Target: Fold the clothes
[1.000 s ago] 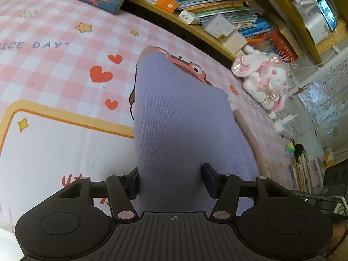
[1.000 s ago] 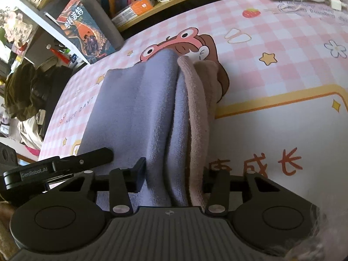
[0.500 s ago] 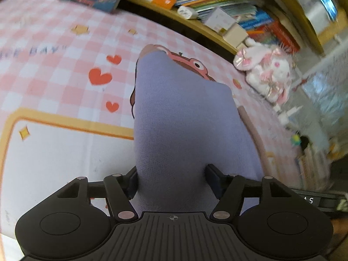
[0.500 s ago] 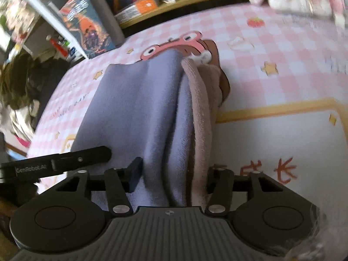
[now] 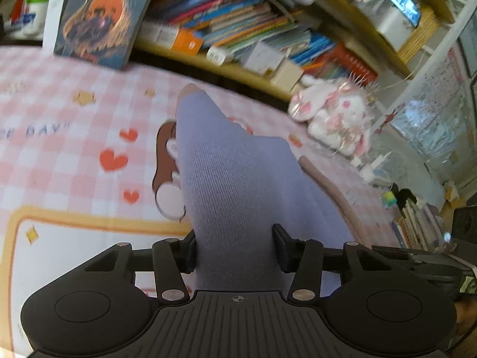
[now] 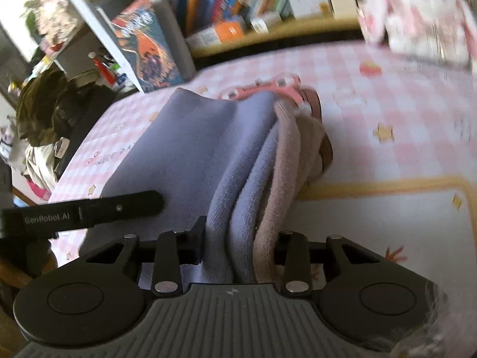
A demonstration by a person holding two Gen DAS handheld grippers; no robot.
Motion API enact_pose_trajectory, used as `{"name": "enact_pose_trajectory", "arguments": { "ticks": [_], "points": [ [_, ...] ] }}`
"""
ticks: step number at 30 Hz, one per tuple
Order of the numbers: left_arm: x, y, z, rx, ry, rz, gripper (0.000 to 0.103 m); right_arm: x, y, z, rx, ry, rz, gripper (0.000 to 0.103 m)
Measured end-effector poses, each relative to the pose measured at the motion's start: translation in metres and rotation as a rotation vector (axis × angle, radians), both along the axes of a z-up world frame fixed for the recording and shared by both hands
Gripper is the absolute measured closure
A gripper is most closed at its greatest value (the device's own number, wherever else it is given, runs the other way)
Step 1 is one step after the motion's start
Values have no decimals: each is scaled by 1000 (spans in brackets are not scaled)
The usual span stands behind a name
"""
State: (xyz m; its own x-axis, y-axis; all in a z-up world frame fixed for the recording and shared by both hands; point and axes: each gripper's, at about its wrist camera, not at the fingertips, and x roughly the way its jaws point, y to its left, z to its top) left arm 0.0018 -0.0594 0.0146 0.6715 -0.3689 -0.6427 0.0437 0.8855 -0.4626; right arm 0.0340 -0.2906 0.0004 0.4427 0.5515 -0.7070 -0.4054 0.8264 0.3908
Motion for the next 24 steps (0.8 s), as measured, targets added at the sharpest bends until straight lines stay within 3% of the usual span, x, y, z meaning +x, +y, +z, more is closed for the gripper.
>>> {"name": "enact_pose_trajectory", "arguments": {
  "ticks": [7, 24],
  "points": [
    [2, 11, 10, -22, -50, 28, 55, -1, 12, 22, -22, -123, 22, 71],
    [39, 64, 7, -46, -58, 17, 55, 22, 60, 26, -60, -148, 0, 70]
  ]
}}
